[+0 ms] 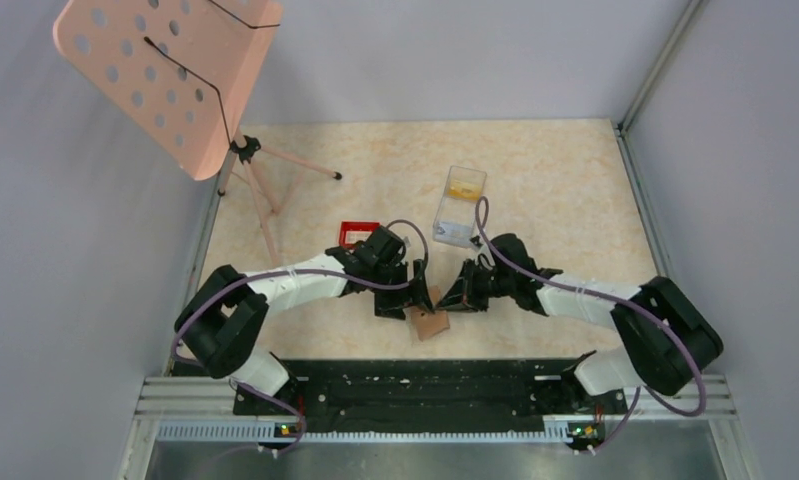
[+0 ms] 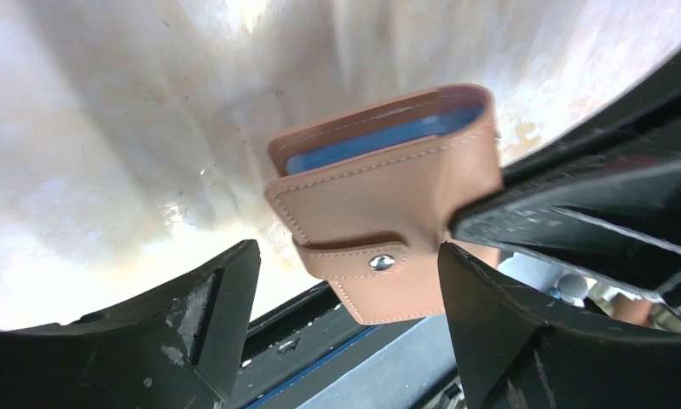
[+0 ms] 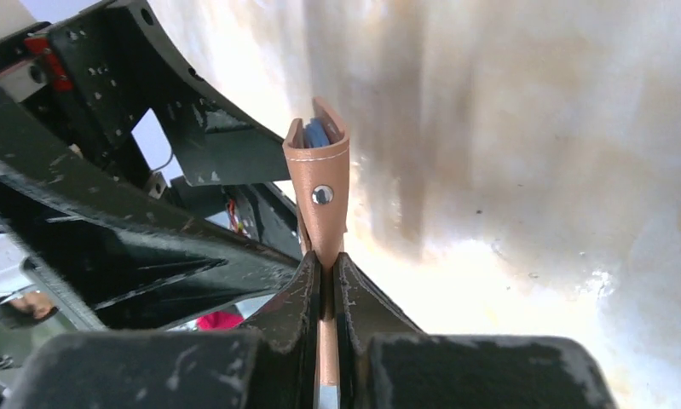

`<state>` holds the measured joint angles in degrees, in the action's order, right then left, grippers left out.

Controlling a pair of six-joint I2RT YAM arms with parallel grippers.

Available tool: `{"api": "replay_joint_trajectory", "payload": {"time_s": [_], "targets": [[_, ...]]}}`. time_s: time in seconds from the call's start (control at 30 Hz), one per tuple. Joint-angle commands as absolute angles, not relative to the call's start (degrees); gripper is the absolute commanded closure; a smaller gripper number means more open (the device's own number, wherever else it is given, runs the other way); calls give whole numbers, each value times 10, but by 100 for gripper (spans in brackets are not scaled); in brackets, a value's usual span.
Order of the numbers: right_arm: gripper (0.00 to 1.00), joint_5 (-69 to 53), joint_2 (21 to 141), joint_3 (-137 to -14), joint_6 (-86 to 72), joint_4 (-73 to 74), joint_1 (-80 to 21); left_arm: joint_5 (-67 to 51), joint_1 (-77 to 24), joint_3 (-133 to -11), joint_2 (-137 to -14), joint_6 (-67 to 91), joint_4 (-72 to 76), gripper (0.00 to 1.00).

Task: Put the credit cards into the card holder
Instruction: Pick up the card holder from the center of the board, then open the card holder.

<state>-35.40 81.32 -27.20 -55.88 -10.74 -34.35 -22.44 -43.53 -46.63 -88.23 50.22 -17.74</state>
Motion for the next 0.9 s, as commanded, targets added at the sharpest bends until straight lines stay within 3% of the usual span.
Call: {"api": "replay_joint_trajectory", "payload": {"time_s": [0.0,0.23,0.53,0.87], "targets": [[100,-281,733,-357,-477,69,-348,-137,-435,-536,-833,447,-299,18],[100,-194,694,-439,-440,199,-374,-103,-439,-638,-824,400,-371,26],[100,-164,678,-456,-482,211,-392,-148,-453,-708,-884,377,-397,41],[100,-151,689,-483,-477,230,-392,-164,-461,-716,-921,365,-398,41]]}}
